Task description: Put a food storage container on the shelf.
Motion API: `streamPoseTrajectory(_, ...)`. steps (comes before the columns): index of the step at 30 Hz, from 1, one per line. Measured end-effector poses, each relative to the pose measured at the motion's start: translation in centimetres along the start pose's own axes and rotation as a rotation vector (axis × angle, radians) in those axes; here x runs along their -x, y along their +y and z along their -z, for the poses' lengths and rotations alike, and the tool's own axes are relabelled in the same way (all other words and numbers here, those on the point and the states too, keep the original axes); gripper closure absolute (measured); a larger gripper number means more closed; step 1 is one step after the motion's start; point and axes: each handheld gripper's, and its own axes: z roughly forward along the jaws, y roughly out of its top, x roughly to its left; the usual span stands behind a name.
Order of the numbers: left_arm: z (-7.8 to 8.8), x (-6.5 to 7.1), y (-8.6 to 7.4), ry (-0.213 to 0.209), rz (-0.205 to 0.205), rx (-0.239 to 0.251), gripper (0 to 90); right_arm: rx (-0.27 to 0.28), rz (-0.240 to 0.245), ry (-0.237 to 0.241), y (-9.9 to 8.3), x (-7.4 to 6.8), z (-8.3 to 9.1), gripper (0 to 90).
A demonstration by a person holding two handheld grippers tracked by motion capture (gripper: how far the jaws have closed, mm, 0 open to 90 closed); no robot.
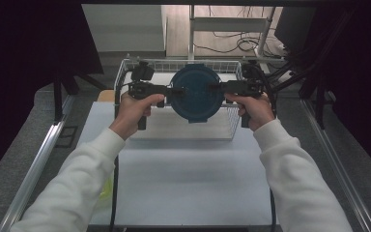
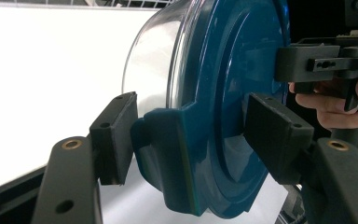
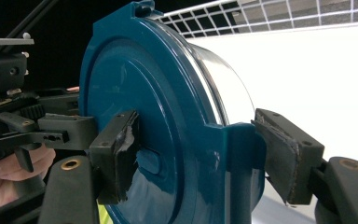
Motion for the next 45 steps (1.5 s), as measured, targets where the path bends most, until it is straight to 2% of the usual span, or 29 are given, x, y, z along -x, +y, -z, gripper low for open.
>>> streamPoseTrajectory(5, 0.1, -0.2, 1.8, 0.016, -0.015, 0.006, 36.8, 0.024, -0.021, 0.017, 1.1, 0.4, -0.3, 32.3)
streamPoseTrajectory(8, 0.0, -0.5, 2.7, 0.021, -0.008, 0.011, 36.9, 0.029, -0.032, 0.027, 1.7, 0.7, -0.7, 32.3)
streamPoseTrajectory(13, -0.3, -1.7, 3.9, 0.023, 0.001, 0.017, 36.8, 0.027, -0.049, 0.025, 2.4, 1.0, -1.5, 32.5)
streamPoseTrajectory(17, -0.7, -2.7, 4.3, 0.023, 0.004, 0.012, 36.7, 0.015, -0.073, 0.022, 3.0, 1.8, -2.7, 32.5)
streamPoseTrajectory(22, -1.7, -4.7, 4.4, 0.008, 0.043, -0.004, 36.6, -0.009, -0.094, 0.010, 3.4, 2.6, -4.0, 32.5)
streamPoseTrajectory(24, -1.9, -5.4, 4.5, -0.002, 0.070, 0.010, 36.7, -0.012, -0.108, 0.006, 3.5, 2.9, -4.5, 32.8)
streamPoseTrajectory(27, -2.1, -6.0, 4.8, -0.007, 0.084, 0.012, 36.7, -0.013, -0.125, 0.005, 3.9, 3.1, -5.0, 32.8)
streamPoseTrajectory(30, -2.3, -6.7, 4.9, -0.022, 0.122, 0.013, 36.3, -0.014, -0.136, -0.001, 4.3, 3.3, -5.5, 33.1)
streamPoseTrajectory(37, -3.0, -8.1, 4.9, -0.041, 0.201, 0.002, 34.8, -0.033, -0.226, -0.027, 5.0, 3.8, -6.7, 33.0)
streamPoseTrajectory(39, -3.2, -8.3, 5.0, -0.039, 0.203, -0.002, 34.3, -0.038, -0.251, -0.029, 5.1, 4.1, -6.9, 32.9)
streamPoseTrajectory(41, -3.5, -8.5, 5.0, -0.040, 0.222, -0.002, 33.6, -0.032, -0.279, -0.031, 5.0, 4.4, -7.2, 32.8)
streamPoseTrajectory(45, -3.8, -9.1, 4.9, -0.047, 0.253, -0.006, 32.6, -0.031, -0.305, -0.042, 4.9, 4.8, -7.6, 32.5)
